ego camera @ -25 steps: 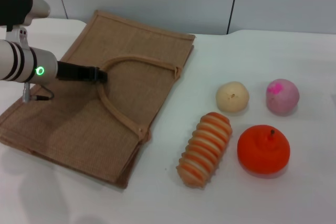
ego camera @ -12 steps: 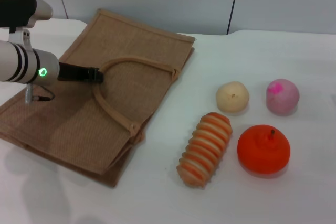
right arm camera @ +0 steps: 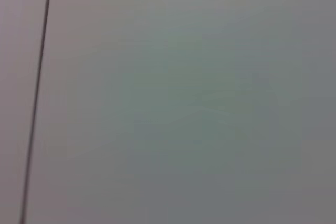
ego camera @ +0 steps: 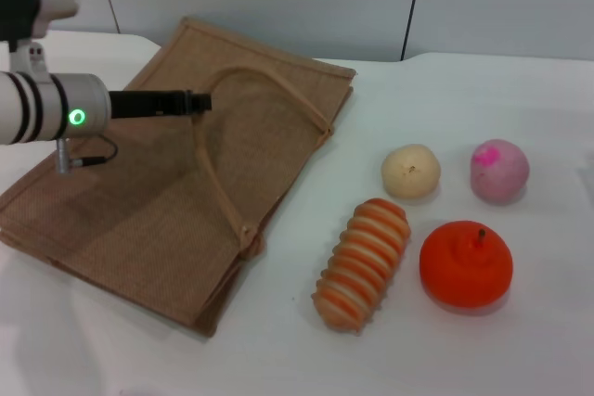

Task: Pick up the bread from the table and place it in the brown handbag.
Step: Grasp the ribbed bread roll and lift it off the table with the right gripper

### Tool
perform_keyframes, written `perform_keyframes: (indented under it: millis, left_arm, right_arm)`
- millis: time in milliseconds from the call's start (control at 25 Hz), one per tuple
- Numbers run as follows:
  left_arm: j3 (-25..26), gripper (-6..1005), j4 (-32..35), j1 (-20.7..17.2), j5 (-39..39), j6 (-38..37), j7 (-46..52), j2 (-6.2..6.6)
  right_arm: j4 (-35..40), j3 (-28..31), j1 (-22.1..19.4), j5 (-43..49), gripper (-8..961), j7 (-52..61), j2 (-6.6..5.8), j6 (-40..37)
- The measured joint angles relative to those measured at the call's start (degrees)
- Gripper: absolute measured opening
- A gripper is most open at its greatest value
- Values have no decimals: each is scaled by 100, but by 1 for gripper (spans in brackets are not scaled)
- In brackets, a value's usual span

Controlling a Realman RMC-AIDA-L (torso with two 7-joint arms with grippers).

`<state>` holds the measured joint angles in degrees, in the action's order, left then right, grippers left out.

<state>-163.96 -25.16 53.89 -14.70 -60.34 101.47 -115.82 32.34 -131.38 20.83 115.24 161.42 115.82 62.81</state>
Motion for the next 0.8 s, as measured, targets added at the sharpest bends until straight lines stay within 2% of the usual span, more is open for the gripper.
perform_keyframes:
  millis: [200,320,400,560,800]
  left_arm:
    - [-4,121,-13,-338,-953,-794,-626,79]
    - [-5,122,-20,-510,-1427,-1229,-938,100]
    - [-5,122,-23,-597,-1654,-1439,-1076,115]
    - [-4,121,-24,-736,-1954,-1797,-1270,156]
    - [2,120,-24,-905,-2351,-2247,-1601,164]
  right_arm:
    - [244,-162,31,14,889,3,-53,-419]
    - [512,-305,57,50,889,3,-180,-766]
    - [817,-477,82,54,889,4,-393,-1145]
    - [1671,-790,149,94,889,4,-958,-2028]
    - [2982,-876,192,547,888,2,-1602,-3560]
